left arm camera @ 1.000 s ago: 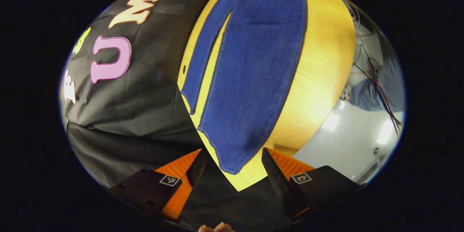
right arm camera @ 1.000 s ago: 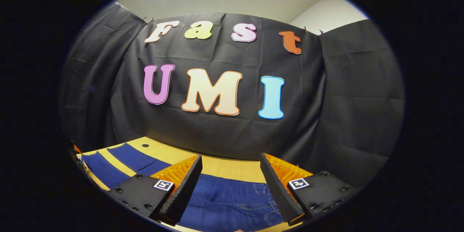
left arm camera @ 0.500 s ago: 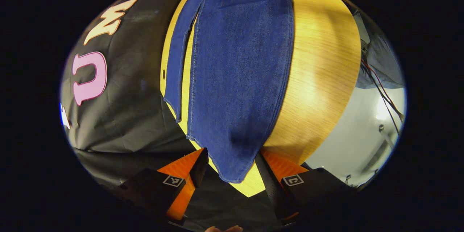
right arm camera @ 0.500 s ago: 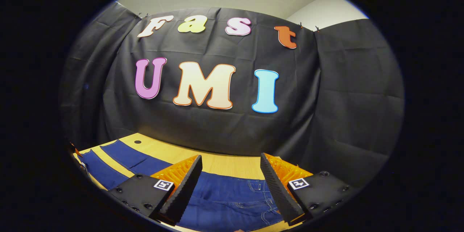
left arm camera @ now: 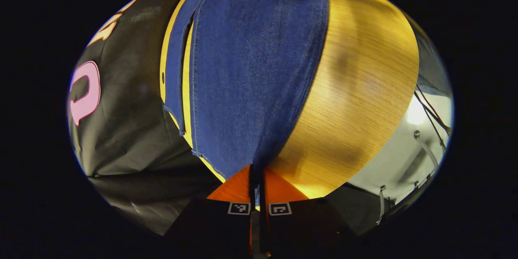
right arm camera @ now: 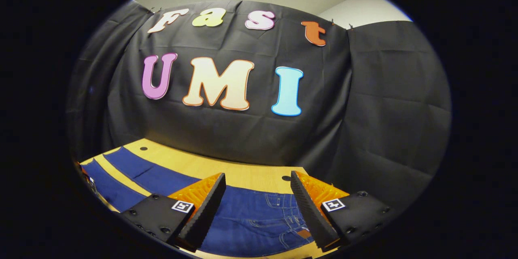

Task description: Grasp the waist and the cuffs of the jeans and fold them to make the two legs overlap; first hold the waist and fold one-third of the jeans toward the cuffs, then hold the cuffs and fold the remaining one-third in the same direction to finish folding.

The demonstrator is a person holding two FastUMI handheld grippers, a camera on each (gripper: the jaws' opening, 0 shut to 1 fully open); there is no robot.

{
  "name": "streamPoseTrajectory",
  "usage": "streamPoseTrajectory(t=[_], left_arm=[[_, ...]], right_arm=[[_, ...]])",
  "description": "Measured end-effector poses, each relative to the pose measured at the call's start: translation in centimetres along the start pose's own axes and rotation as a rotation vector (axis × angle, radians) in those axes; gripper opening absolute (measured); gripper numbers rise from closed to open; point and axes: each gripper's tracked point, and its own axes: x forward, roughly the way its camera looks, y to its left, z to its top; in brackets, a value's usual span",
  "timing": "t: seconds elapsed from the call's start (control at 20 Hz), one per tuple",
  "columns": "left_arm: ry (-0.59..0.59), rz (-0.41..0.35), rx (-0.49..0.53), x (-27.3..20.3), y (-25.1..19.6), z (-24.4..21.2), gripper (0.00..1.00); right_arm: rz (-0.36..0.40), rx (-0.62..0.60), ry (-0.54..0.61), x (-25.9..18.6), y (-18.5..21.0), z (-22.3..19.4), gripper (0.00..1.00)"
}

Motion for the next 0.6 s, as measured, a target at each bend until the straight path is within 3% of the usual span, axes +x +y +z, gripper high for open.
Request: streamPoseTrajectory(t=[0.2, 0.35, 0.6], left_arm=[[0.000, 0.014, -0.057, -0.1, -0.2, -0.1, 0.00], [0.004, 0.020, -0.044, -0.1, -0.2, 0.0, 0.00], [0.010, 0.012, -0.038, -0.1, -0.2, -0.1, 0.00]], right_arm=[[0.029, -0.219, 0.019, -0.8, -0.8, -2.8, 0.99], [0.073, -0.412, 0.059, -1.9, -1.1, -6.2, 0.99], [0.116, -0.615, 0.149, -2.9, -2.8, -12.4, 0.99]])
